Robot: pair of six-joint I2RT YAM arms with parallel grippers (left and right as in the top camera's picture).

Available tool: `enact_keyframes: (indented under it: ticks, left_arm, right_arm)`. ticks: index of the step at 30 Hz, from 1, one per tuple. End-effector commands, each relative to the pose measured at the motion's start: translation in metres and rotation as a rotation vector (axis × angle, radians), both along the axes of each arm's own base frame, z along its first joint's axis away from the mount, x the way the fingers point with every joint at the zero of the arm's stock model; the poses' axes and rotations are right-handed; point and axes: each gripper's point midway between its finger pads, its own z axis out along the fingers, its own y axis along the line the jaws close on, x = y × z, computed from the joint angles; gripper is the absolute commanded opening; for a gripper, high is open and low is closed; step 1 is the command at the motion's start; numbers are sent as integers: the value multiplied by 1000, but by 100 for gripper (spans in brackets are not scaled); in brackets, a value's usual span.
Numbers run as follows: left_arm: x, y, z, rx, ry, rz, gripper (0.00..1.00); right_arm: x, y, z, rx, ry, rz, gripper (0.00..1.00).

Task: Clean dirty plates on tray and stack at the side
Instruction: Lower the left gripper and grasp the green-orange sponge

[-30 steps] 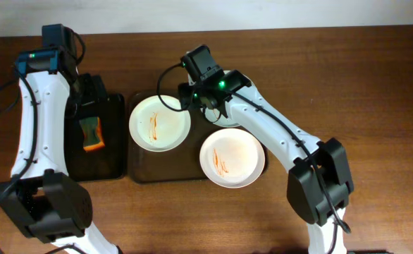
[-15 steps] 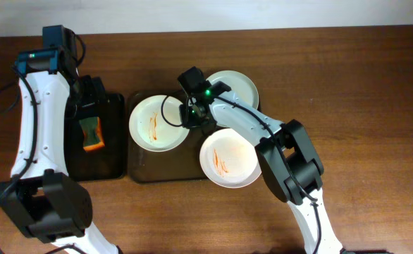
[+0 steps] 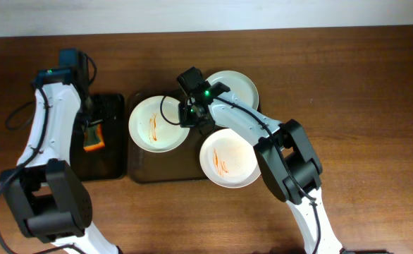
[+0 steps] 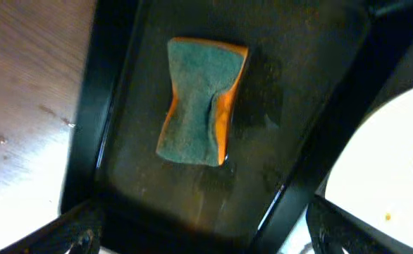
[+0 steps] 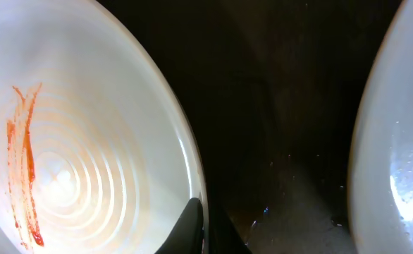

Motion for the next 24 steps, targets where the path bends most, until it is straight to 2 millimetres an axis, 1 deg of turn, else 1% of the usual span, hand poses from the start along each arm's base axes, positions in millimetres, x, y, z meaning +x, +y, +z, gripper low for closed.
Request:
enact_keyframes:
  ticks: [1, 2, 3, 4, 5, 7, 10, 13, 17, 21, 24]
  left_arm:
    - [-2, 17, -21, 11, -11, 51, 85]
    - [1, 21, -24, 14, -29, 61, 77]
    - [3, 27, -28, 17, -45, 74, 64]
    - [3, 29, -31, 17, -53, 80, 56]
    - [4, 30, -33, 18, -59, 82, 55]
    - [5, 31, -38, 20, -71, 84, 46]
    - [4, 31, -52, 19, -81, 81, 48]
    - [1, 30, -62, 22, -76, 61, 47]
    - [-2, 29, -71, 22, -78, 58, 45]
    - [1, 30, -77, 27, -98, 53, 43]
    - [0, 30, -85, 29, -106, 54, 46]
  right_arm:
    - [-8, -3, -23, -48, 32, 17, 4]
    - [-8, -3, -24, -48, 33, 17, 4]
    - [-9, -3, -24, -49, 34, 18, 4]
    - [-9, -3, -24, -50, 35, 18, 4]
    - [-9, -3, -24, -50, 36, 18, 4]
    - [-9, -3, -24, -53, 32, 27, 4]
    - [-9, -4, -24, -57, 27, 34, 4]
    - [-9, -6, -25, -67, 29, 32, 4]
    - [-9, -8, -26, -80, 28, 28, 4]
    - [-9, -8, -26, -79, 28, 29, 4]
    - [-9, -8, -26, -79, 29, 28, 4]
